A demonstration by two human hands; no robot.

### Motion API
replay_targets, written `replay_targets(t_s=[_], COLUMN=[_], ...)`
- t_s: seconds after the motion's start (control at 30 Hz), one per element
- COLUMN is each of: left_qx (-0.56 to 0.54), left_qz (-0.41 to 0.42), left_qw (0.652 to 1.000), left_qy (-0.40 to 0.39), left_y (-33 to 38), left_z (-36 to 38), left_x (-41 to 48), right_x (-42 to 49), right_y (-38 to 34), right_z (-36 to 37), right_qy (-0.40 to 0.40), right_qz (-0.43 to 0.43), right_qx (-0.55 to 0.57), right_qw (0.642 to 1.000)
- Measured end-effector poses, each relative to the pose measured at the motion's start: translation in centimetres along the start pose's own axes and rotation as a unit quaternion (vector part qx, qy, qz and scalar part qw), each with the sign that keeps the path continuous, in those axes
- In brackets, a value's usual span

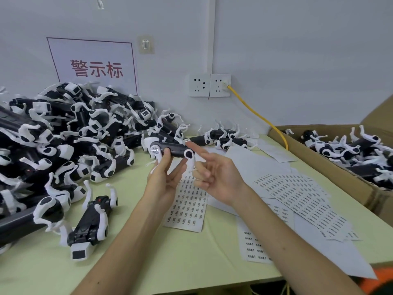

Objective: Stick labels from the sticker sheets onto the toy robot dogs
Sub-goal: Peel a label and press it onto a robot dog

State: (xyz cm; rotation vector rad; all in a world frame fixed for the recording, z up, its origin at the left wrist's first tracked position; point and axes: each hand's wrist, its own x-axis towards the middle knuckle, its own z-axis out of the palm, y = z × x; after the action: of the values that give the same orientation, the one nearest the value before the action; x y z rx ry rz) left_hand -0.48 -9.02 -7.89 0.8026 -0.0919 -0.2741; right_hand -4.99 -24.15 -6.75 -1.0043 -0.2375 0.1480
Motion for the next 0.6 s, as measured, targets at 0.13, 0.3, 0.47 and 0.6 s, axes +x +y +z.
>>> replay_targets(t_s=[0.13, 0.3, 0.47, 0.6], left_qx=[-0.010, -0.011, 0.002, -0.016], left_qz=[0.001, -0.018, -0.008, 0.006], left_qw=[1.000, 0.999, 0.999, 1.000], left_qy=[-0.008, -0.035, -0.032, 0.011], left_y=[0.1, 0.1, 0.3, 0.2], left_z=[0.0, -0.4, -0.3, -0.2], left_x=[0.0, 0.4, 0.2, 0.4], right_x=[0.0, -0.1, 0.0, 0.0], right_y=[1.2, 1.9, 2.1, 2.3], right_z=[1.1, 1.7, 1.6, 1.7], right_qy=[-0.028, -0.024, -0.028, -0.031], right_qz=[0.024, 0.041, 0.040, 0.047], right_qx=[-0.056, -0.084, -0.072, -0.069], right_qw=[0.998, 0.995, 0.996, 0.996])
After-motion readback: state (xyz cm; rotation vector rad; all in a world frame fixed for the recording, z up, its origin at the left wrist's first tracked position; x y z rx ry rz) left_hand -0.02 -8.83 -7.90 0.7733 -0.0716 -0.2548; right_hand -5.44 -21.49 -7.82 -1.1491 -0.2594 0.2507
